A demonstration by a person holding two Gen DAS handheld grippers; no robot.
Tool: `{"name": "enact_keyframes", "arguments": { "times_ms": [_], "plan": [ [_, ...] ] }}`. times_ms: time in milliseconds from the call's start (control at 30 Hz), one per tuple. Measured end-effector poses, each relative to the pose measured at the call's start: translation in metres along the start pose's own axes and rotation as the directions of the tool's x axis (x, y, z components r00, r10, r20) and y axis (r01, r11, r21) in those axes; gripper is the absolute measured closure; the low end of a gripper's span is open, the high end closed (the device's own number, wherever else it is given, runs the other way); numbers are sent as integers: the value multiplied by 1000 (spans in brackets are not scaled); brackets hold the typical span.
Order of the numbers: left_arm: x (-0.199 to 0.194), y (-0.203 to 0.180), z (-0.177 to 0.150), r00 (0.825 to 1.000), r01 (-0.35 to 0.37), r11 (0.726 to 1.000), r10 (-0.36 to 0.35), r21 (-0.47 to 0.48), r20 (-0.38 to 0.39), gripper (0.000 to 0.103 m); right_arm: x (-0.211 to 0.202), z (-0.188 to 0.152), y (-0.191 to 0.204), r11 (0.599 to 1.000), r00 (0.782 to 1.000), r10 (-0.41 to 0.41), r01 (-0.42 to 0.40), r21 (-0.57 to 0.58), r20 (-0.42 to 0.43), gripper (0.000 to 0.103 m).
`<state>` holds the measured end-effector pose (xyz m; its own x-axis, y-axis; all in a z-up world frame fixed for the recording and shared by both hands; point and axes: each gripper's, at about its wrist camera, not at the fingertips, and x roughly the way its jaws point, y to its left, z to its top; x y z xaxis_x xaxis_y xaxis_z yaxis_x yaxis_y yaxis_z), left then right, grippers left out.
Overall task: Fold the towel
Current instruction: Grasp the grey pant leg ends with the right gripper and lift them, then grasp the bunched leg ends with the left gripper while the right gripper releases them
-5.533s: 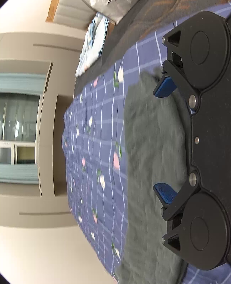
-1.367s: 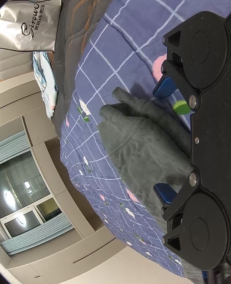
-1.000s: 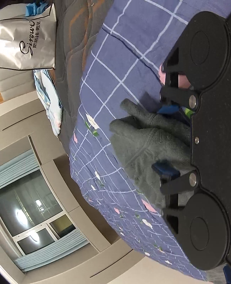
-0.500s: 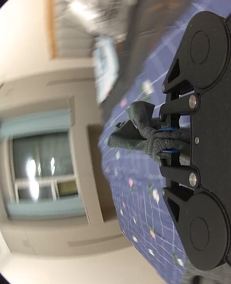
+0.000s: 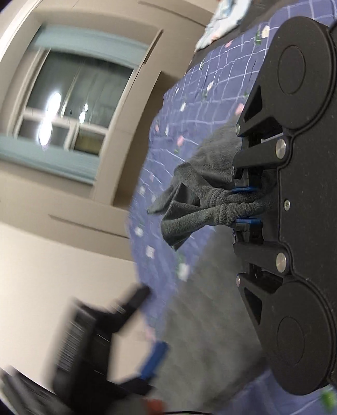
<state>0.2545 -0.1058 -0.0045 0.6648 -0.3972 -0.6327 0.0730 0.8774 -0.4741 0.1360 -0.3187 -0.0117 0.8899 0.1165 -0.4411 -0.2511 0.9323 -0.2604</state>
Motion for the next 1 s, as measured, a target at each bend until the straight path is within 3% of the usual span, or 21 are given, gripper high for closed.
{"name": "enact_keyframes", "arguments": {
  "times_ms": [167,267,333,367,467,567,667,767,833,900,1000],
  "plan": [
    [15,0,-12,998,21,1000,-21,1,-55,1,20,-18,27,988,986,28,-52,-145,-163,84],
    [23,-6,-19,996,46,999,-44,14,-82,1,21,-25,34,982,984,34,-66,-176,-175,81],
    [27,-8,-22,993,61,998,-60,9,-106,1,19,-25,31,983,984,55,-83,-165,-171,69],
    [28,-9,-23,991,66,998,-65,4,-113,1,16,-25,30,984,984,75,-100,-150,-162,58],
    [34,-10,-26,988,67,998,-67,-8,-137,1,-1,-23,23,982,977,177,-184,-45,-117,33],
    [43,-6,-29,983,74,996,-80,-45,-167,1,-26,-24,10,976,975,213,-210,58,-57,25],
    [53,-1,-33,972,111,986,-133,-122,-194,1,-52,-22,-8,978,988,157,-157,139,7,13],
    [68,0,-37,956,166,961,-212,-222,-202,1,-61,-20,-30,980,999,16,-22,197,35,4],
    [77,0,-40,950,176,945,-237,-276,-202,1,-53,-17,-44,973,996,-91,85,214,17,3],
    [84,-3,-42,951,171,939,-237,-298,-200,1,-37,-12,-60,955,986,-166,165,247,-17,1],
    [89,-12,-45,960,129,956,-187,-262,-210,1,-9,-8,-74,940,976,-213,216,264,-38,1]
  ]
}}
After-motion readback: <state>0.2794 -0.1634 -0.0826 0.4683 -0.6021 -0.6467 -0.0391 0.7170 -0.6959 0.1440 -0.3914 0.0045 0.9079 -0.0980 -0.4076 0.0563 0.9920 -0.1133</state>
